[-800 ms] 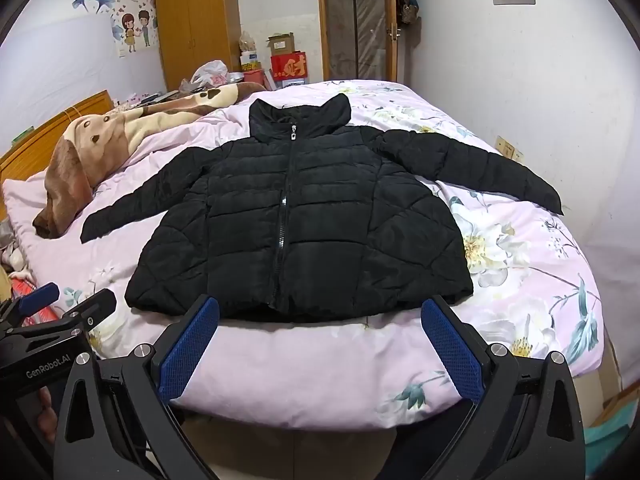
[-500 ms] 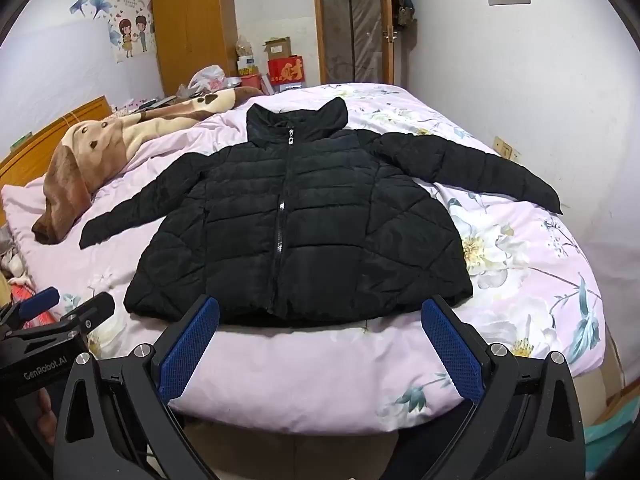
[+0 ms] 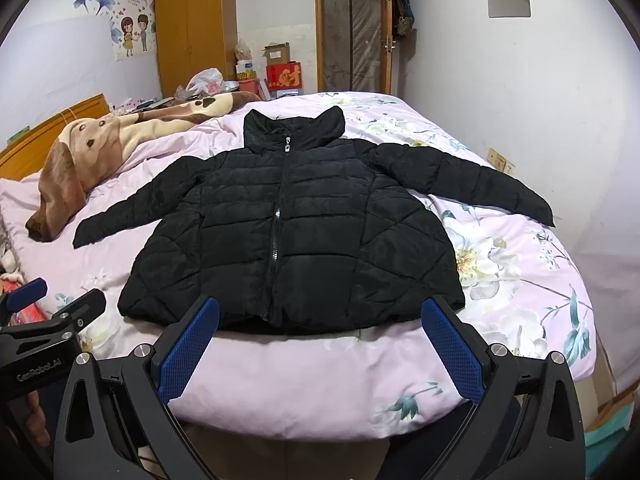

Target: Fold large clothes

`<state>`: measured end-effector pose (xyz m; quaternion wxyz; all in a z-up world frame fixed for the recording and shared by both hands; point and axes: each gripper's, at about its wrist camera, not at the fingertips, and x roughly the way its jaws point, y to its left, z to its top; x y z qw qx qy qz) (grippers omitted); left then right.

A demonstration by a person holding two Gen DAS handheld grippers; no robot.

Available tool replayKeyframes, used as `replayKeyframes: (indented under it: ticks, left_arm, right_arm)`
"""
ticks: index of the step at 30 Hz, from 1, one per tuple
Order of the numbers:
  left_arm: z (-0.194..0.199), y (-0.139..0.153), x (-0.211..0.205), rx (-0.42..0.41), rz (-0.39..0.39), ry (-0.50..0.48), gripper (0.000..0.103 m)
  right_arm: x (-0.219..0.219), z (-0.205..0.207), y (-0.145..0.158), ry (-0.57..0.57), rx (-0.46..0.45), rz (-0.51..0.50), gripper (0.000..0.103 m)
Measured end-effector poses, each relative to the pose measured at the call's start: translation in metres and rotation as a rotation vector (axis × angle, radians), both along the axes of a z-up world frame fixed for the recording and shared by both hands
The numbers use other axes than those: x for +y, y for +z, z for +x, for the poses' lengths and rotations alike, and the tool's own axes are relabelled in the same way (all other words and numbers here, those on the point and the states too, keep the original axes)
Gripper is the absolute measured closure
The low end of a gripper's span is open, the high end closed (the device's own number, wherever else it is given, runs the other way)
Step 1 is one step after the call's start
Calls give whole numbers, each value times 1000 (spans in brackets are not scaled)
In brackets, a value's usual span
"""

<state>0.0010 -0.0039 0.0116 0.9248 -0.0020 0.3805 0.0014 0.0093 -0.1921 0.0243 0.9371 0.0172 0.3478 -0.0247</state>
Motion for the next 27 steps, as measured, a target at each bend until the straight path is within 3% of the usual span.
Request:
replayKeyframes:
  ticks: [27]
  left_arm:
    - [-1,0,9,17,-17,22,1]
  right_arm:
    - [1,0,0,-6,1,-6,2]
